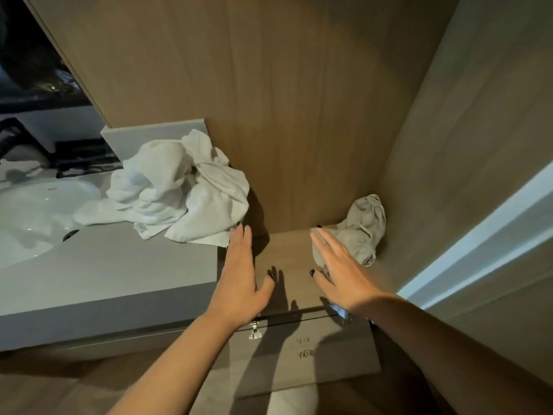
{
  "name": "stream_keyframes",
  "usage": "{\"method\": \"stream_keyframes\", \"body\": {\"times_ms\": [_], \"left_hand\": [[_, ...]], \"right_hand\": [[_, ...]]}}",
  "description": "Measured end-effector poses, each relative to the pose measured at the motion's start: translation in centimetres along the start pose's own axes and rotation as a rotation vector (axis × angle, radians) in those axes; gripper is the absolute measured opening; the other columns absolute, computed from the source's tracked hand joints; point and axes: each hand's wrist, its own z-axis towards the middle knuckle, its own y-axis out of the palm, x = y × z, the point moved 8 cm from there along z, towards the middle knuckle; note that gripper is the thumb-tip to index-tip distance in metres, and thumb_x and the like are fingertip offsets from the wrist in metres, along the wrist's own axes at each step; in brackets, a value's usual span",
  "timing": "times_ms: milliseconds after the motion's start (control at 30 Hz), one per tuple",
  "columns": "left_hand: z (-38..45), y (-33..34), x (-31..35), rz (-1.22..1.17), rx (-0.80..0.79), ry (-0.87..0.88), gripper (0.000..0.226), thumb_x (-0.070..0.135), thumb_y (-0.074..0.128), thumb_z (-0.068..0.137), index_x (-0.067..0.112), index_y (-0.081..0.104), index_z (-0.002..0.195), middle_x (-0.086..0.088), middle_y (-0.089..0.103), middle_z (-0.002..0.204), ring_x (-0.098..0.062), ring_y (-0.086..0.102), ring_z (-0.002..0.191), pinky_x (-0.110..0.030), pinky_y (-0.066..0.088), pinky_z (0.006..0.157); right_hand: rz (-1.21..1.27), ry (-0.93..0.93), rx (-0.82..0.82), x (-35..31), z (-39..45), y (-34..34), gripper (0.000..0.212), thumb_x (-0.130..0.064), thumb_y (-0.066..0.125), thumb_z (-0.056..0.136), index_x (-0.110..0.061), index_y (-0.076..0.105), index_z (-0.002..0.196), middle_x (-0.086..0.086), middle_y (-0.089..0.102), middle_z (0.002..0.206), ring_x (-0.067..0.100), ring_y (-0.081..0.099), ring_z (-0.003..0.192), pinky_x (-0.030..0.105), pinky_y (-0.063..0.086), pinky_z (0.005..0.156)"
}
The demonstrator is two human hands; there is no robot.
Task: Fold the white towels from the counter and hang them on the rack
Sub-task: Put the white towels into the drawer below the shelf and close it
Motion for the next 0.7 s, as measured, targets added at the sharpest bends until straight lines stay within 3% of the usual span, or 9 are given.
{"method": "stream_keyframes", "body": {"times_ms": [67,233,333,500,700], "left_hand": [[-0.4,1.8,-0.2,0.010,-0.074,0.013,0.097,0.024,0.061,0.092,0.016,-0.012,0.155,0.003,-0.018,0.162,-0.009,-0.020,0.149,-0.031,-0.002,0.123],[-1.8,6.2,-1.9,0.009,-0.239,0.033,0.099,0.024,0.062,0.093,0.019,-0.016,0.154,0.010,-0.020,0.160,-0.009,-0.022,0.147,-0.030,-0.005,0.122],[-2.8,8.6,-2.9,0.040,-0.299,0.055,0.097,0.021,0.062,0.094,0.020,-0.013,0.155,0.017,-0.021,0.155,-0.004,-0.021,0.145,-0.025,-0.005,0.118],[-5.0,12.6,-4.8,0.051,-0.400,0.043,0.087,0.022,0.056,0.097,0.019,-0.008,0.156,0.016,-0.015,0.155,-0.004,-0.017,0.145,-0.029,-0.002,0.121],[-6.9,19.1,-9.2,0.069,-0.429,-0.010,0.080,0.031,0.048,0.101,0.018,-0.007,0.157,0.003,-0.009,0.165,-0.007,-0.014,0.149,-0.026,-0.002,0.121]], "right_hand": [[0.016,0.088,-0.001,1.4,-1.3,1.2,0.076,-0.026,0.049,0.098,-0.026,0.001,0.157,-0.008,-0.003,0.164,0.010,0.001,0.150,0.033,0.014,0.122],[0.061,0.199,0.013,4.1,-4.3,4.7,0.074,-0.023,0.051,0.096,-0.020,0.009,0.157,0.001,0.007,0.164,0.019,0.015,0.150,0.041,0.033,0.116],[0.128,0.293,-0.014,6.2,-6.0,7.0,0.074,-0.027,0.050,0.099,-0.020,0.005,0.156,-0.001,0.005,0.163,0.019,0.013,0.149,0.043,0.029,0.117],[0.062,0.355,-0.125,9.1,-8.2,11.3,0.074,-0.031,0.044,0.102,-0.022,-0.005,0.156,-0.006,-0.012,0.163,0.015,-0.003,0.151,0.044,0.023,0.120],[0.232,0.448,-0.125,13.2,-7.6,17.8,0.072,-0.027,0.049,0.101,-0.021,0.004,0.157,-0.004,0.001,0.164,0.017,0.004,0.151,0.037,0.019,0.119]]}}
